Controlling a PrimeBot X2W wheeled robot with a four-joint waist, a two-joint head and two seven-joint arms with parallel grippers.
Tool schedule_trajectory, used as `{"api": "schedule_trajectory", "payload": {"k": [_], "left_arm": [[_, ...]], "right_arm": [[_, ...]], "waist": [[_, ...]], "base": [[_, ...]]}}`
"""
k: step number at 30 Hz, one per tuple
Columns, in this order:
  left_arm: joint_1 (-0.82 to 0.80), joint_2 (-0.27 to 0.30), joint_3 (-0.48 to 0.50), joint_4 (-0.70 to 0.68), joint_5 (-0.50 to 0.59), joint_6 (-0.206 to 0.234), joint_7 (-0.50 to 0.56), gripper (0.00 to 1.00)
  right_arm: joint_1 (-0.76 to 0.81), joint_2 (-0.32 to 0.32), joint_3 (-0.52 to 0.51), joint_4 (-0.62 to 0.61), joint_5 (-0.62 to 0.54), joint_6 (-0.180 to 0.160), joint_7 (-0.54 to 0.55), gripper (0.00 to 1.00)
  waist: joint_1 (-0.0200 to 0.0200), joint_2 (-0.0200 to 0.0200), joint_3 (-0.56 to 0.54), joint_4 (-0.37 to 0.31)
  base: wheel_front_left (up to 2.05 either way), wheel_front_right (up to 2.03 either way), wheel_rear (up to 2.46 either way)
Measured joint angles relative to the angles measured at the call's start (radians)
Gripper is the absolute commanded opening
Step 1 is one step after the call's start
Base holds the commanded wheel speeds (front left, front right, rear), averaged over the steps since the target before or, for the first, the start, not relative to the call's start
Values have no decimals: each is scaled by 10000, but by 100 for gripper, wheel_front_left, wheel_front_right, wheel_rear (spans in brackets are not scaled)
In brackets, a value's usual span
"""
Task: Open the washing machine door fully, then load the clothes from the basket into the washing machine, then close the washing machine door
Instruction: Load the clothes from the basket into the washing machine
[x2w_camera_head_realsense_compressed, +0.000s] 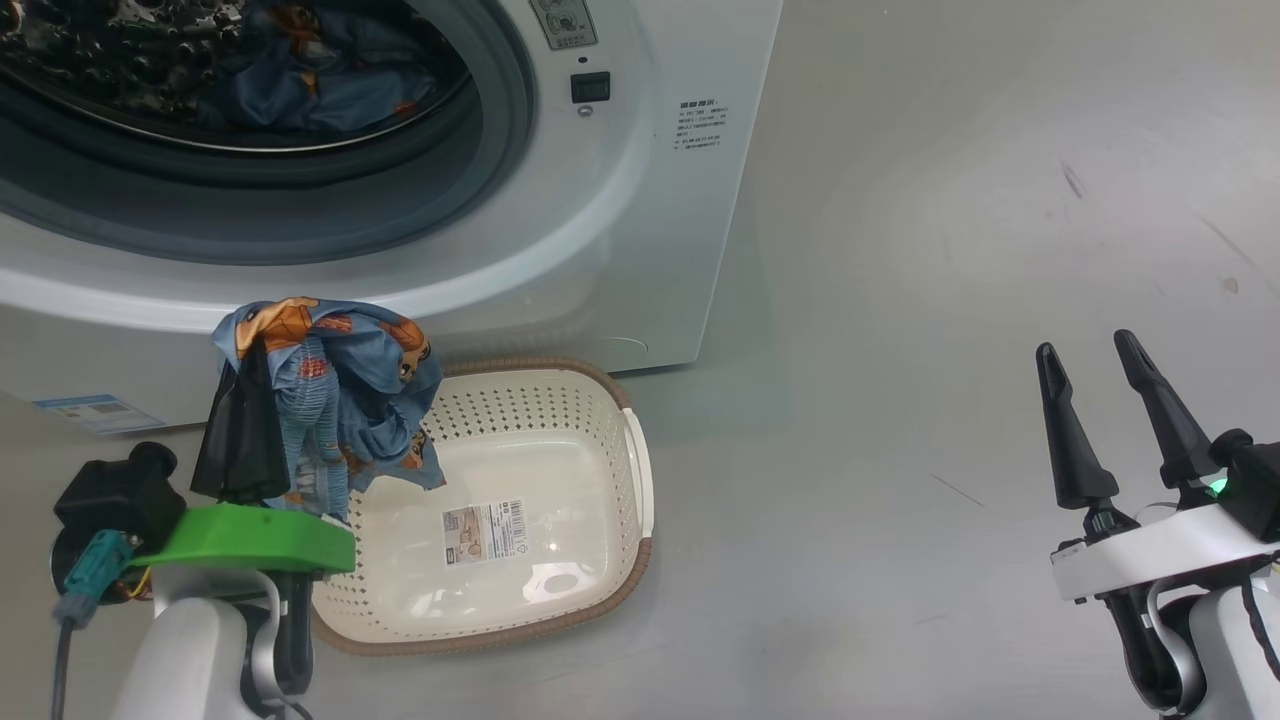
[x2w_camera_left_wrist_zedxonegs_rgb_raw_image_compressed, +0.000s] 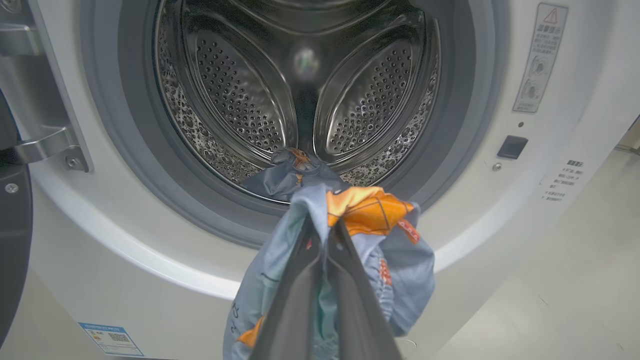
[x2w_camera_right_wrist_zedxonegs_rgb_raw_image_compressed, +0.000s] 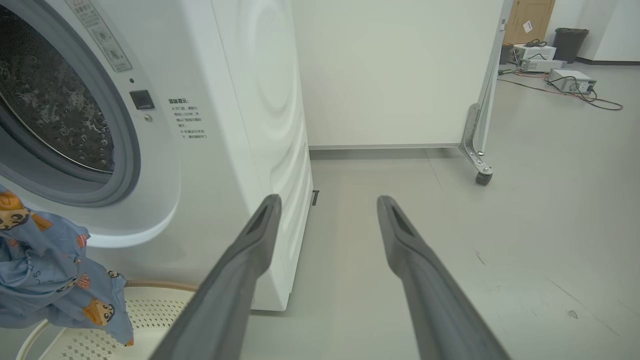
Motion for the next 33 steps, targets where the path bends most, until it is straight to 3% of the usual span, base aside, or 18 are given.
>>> {"api": "schedule_trajectory", "payload": {"k": [6,15,24,33], "left_arm": [[-233,-48,330,-280,15,0,0,0],[-1828,75,675,-359,320,8,-31,0],[-3248,433,874,556,382,94,-23,0],[-4733,832,1062,2592,357,180,635,0]], "right_arm": [[-3,19,169,-82,25,0,0,100],[-128,102,330,-140,27,0,0,100],[-466,173,370,-232,75,0,0,100],[-963,385,598,-295,86,0,0,100]], "waist": [[0,0,167,-72],[0,0,557,-255],[1,0,1023,-491],[1,0,1693,-901]], "base": [[0,0,0],[0,0,0],[0,0,0],[0,0,0]]}}
